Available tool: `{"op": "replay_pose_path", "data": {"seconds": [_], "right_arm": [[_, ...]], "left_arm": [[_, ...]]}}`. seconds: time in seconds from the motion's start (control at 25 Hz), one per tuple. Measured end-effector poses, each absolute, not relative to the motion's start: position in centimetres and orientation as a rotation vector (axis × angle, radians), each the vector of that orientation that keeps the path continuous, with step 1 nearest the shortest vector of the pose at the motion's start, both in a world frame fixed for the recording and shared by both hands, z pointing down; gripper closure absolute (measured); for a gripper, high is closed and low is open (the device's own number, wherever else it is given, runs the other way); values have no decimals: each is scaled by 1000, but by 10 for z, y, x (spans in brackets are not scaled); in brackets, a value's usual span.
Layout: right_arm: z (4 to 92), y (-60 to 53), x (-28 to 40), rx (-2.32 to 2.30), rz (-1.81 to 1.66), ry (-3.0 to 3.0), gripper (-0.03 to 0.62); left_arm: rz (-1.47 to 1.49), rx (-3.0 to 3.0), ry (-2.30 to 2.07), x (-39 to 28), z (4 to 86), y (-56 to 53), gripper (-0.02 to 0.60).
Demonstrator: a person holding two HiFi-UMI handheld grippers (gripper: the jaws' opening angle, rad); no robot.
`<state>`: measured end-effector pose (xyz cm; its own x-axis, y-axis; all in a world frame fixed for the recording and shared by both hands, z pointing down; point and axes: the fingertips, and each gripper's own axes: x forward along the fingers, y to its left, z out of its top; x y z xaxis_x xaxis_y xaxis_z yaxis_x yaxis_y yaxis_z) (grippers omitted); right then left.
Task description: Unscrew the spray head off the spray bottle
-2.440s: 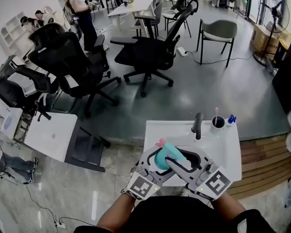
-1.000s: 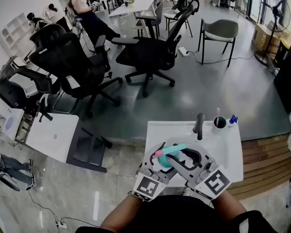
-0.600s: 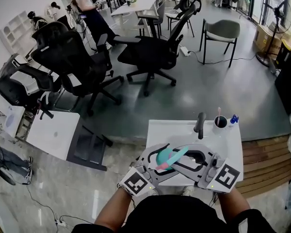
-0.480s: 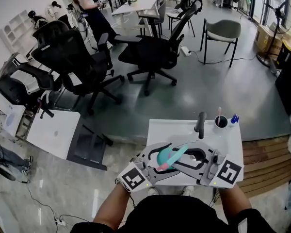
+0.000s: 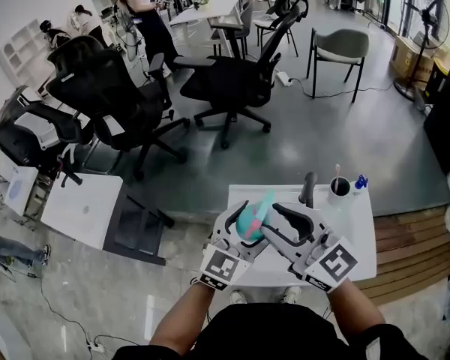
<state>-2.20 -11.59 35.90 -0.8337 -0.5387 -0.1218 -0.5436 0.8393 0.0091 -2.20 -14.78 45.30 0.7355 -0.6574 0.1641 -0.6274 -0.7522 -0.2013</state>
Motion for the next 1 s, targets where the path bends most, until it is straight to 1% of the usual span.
{"op": "replay_pose_path", "data": {"seconds": [0.24, 0.32, 0.48, 0.68, 0.88, 1.0], "right_arm": [[358, -119, -24, -930, 87, 2890, 424], [355, -118, -24, -917, 78, 2883, 442], [348, -113, -23, -853, 53, 2884, 457], [343, -93, -24, -639, 93, 2961, 459], [339, -51, -26, -199, 15, 3033, 459], [336, -39, -24, -21, 31, 3051, 459]], "left_arm": [[-340, -2779, 1066, -12, 452, -141, 175], [-330, -2783, 1063, -10, 451, -140, 175], [-289, -2804, 992, -6, 445, -134, 175], [-183, -2889, 688, 2, 431, -110, 175], [-179, -2993, 144, 9, 426, -60, 175], [-164, -3023, -7, 13, 418, -43, 175]]}}
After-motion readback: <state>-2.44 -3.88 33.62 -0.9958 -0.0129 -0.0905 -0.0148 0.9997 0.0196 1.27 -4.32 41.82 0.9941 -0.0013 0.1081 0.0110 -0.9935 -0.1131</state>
